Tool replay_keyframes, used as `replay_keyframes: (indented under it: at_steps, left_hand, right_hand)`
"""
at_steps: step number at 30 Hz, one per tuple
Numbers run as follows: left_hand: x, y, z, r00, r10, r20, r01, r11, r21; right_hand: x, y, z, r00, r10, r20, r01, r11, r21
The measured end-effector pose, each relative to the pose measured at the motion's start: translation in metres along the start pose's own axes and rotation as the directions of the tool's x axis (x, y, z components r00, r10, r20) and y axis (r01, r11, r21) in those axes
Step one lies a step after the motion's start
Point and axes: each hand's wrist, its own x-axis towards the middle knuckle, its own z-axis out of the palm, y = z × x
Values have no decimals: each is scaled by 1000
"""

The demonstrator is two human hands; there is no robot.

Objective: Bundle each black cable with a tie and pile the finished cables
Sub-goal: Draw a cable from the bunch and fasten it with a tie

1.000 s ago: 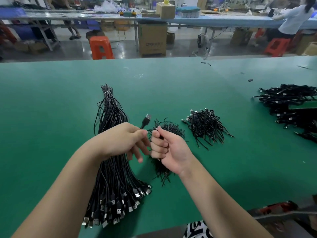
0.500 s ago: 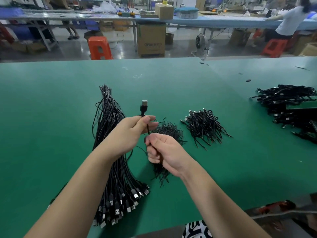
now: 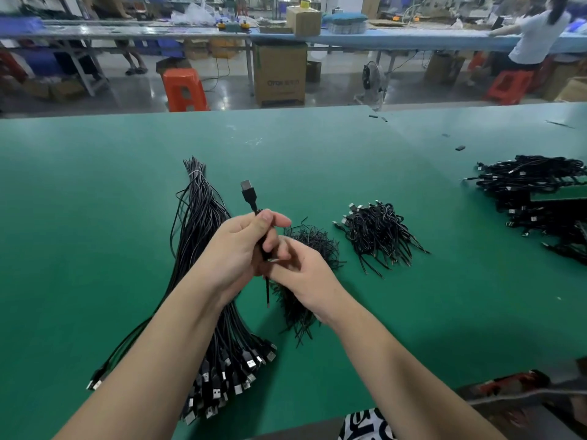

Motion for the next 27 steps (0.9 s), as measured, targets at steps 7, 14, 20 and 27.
replay_keyframes:
  at_steps: [7, 14, 20, 27]
  left_hand:
    - [1, 4, 4, 991, -123, 59, 129, 987, -96]
    - [4, 4, 10, 969, -246, 9, 237, 945, 224]
    - [-6, -2, 17, 984, 113, -140, 94, 337, 937]
    - [1, -11, 1, 974, 210, -84, 38, 217, 975]
  right_hand:
    - [2, 2, 0, 988, -16, -153, 16, 1000, -1]
    - [-1, 13, -1, 982, 55, -181, -34, 993, 117]
    - [-3, 13, -15, 971, -146, -189, 4, 802, -598]
    - [-4, 13, -14, 988, -143, -57, 19, 480, -877]
